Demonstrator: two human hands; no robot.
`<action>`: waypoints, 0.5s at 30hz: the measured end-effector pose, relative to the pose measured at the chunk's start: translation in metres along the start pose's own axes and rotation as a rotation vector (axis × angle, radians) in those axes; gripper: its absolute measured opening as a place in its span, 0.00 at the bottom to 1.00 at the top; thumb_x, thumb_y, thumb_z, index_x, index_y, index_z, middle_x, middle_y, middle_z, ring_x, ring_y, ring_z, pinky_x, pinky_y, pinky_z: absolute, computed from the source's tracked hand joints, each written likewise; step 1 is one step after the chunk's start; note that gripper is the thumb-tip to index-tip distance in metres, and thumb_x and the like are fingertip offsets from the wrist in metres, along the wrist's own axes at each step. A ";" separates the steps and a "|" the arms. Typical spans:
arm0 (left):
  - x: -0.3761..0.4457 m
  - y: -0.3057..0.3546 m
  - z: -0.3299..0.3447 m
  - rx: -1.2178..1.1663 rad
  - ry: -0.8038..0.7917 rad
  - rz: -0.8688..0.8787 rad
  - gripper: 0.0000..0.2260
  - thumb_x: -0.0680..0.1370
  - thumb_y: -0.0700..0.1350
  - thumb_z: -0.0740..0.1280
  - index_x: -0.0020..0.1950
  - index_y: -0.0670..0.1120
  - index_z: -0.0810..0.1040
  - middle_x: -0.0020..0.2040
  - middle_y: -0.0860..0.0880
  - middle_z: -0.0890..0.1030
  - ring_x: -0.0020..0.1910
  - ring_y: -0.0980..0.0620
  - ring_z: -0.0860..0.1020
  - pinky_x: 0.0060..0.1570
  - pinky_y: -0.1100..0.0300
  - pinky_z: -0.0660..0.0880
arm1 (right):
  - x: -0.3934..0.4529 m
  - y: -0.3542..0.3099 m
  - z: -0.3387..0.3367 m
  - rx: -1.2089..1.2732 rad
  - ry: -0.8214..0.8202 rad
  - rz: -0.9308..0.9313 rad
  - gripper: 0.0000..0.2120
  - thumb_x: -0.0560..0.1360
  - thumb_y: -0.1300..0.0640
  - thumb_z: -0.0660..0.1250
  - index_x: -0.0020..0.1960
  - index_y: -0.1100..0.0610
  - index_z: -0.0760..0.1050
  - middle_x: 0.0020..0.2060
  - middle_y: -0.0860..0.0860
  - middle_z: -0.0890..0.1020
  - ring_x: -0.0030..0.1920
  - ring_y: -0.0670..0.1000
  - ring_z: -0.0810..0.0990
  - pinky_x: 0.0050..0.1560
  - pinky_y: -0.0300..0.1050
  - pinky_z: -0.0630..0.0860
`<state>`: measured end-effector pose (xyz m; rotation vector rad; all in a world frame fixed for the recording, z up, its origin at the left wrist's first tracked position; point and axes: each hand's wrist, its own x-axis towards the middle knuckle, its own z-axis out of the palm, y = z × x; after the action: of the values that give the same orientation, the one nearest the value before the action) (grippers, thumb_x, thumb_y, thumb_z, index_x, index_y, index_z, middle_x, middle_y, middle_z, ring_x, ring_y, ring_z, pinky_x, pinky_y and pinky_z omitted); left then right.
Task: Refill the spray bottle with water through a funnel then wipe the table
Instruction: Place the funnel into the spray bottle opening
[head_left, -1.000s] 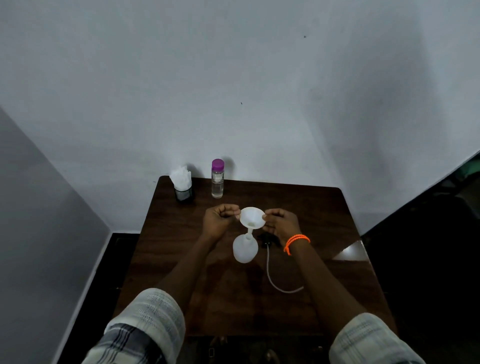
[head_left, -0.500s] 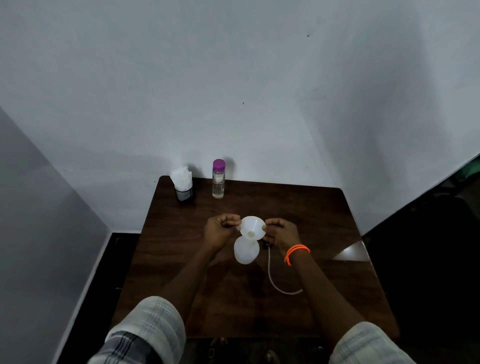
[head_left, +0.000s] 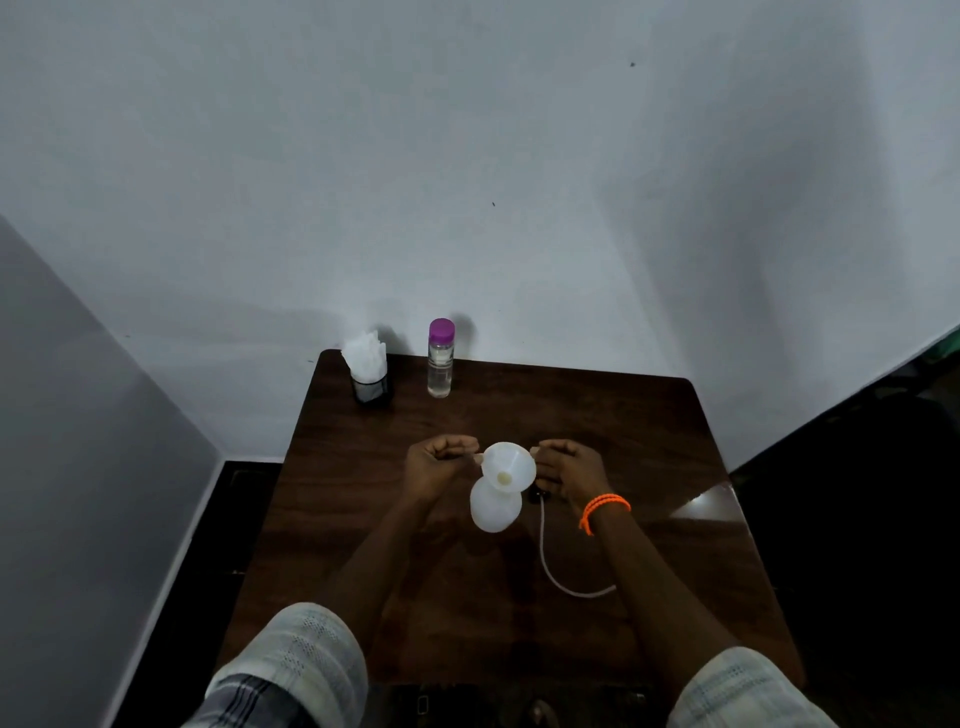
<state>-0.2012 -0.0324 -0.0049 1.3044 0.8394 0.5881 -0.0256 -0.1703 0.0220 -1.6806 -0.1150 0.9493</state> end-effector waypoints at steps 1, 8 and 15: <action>0.003 0.000 -0.003 -0.007 0.009 -0.005 0.12 0.69 0.29 0.76 0.52 0.35 0.84 0.47 0.42 0.87 0.46 0.49 0.86 0.48 0.59 0.83 | 0.004 -0.003 0.000 0.004 0.004 0.007 0.12 0.72 0.63 0.76 0.55 0.63 0.81 0.49 0.59 0.87 0.49 0.58 0.86 0.51 0.56 0.82; 0.037 0.005 -0.020 0.043 0.128 -0.088 0.11 0.70 0.35 0.79 0.51 0.40 0.85 0.45 0.44 0.87 0.45 0.50 0.86 0.47 0.59 0.82 | 0.034 -0.030 0.017 -0.137 0.027 -0.033 0.08 0.71 0.62 0.77 0.49 0.61 0.82 0.42 0.58 0.85 0.40 0.53 0.83 0.37 0.46 0.81; 0.096 0.018 -0.037 0.286 0.197 -0.093 0.08 0.71 0.44 0.79 0.49 0.49 0.85 0.46 0.54 0.85 0.47 0.58 0.83 0.51 0.64 0.77 | 0.092 -0.052 0.069 -0.536 -0.007 -0.198 0.11 0.68 0.59 0.80 0.49 0.57 0.83 0.39 0.53 0.84 0.41 0.50 0.83 0.40 0.49 0.84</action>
<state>-0.1740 0.0682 -0.0082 1.4718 1.1736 0.5418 0.0131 -0.0499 0.0164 -2.1052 -0.5721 0.8163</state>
